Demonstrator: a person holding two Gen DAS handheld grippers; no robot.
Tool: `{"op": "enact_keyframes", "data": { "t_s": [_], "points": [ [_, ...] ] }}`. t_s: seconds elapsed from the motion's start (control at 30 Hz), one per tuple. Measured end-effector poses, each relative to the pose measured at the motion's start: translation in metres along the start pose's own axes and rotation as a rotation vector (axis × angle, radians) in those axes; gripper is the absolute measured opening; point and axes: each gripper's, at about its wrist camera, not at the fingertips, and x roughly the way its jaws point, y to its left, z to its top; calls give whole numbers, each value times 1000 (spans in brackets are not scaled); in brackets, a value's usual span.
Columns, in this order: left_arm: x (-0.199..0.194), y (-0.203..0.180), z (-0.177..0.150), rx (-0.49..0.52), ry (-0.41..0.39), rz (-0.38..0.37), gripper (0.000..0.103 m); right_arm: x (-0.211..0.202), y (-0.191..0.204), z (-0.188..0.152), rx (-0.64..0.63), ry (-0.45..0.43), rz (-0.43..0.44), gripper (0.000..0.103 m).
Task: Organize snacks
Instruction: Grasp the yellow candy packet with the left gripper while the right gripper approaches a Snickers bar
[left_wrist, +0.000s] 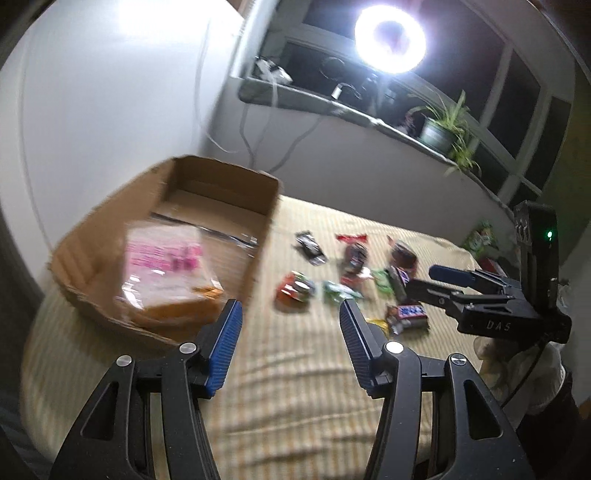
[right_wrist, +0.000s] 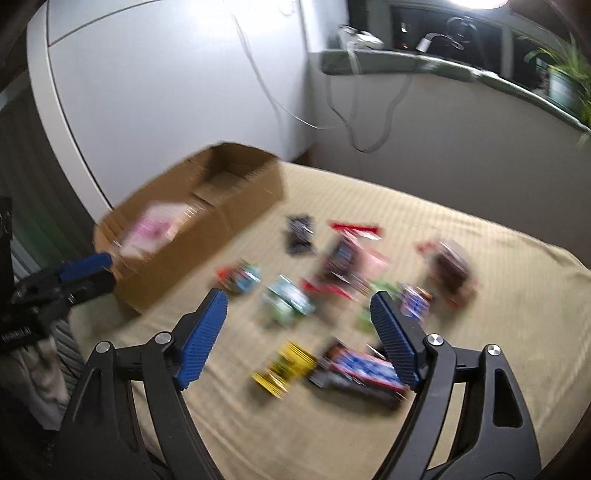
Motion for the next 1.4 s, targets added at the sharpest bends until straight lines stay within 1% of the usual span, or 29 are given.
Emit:
{"op": "enact_keyframes", "data": {
  "t_s": [0.07,0.17,0.23,0.27,0.3,0.33,0.37,0.5,0.6,0.63,0.67,0.7,0.77,0.83,0.97,1.13,1.23,1.33,1.4],
  "points": [
    [9,-10,-3,12,24,-27,54,-4,-18,-14,15,23,-26,83],
    [21,-24,-6,30,57,-59,54,-8,-38,-32,22,57,-31,82],
    [32,-33,-9,39,89,-91,54,-8,-46,-40,10,77,-31,74],
    [35,-37,-11,43,99,-98,54,-9,-48,-44,5,86,-26,66],
    [39,-42,-13,52,111,-106,53,-9,-51,-46,3,96,-17,61],
    [43,-46,-15,61,124,-114,53,-9,-55,-49,0,103,-2,57],
    [47,-51,-16,67,136,-123,51,-8,-56,-49,-3,109,12,56],
    [57,-64,-22,90,170,-134,47,-1,-54,-43,-49,125,44,56],
    [61,-71,-24,102,189,-132,46,8,-48,-35,-81,137,72,55],
    [63,-72,-24,107,194,-130,46,12,-45,-33,-99,144,79,55],
    [64,-73,-24,110,197,-127,46,14,-42,-32,-114,148,84,52],
    [67,-74,-24,113,201,-124,46,18,-40,-30,-135,158,90,50],
    [71,-77,-23,118,208,-119,46,27,-38,-28,-152,178,86,50],
    [74,-80,-22,125,213,-118,46,34,-40,-27,-155,187,85,50],
    [83,-86,-23,145,222,-110,43,41,-49,-26,-118,211,124,50],
    [96,-90,-27,182,244,-85,41,35,-52,-32,-124,230,150,50],
    [98,-93,-26,214,239,-59,38,32,-50,-36,-137,237,151,50],
    [99,-94,-27,238,234,-37,29,30,-51,-36,-140,248,167,50],
    [100,-93,-27,235,229,-28,24,32,-53,-35,-148,259,180,51]
  ]
}}
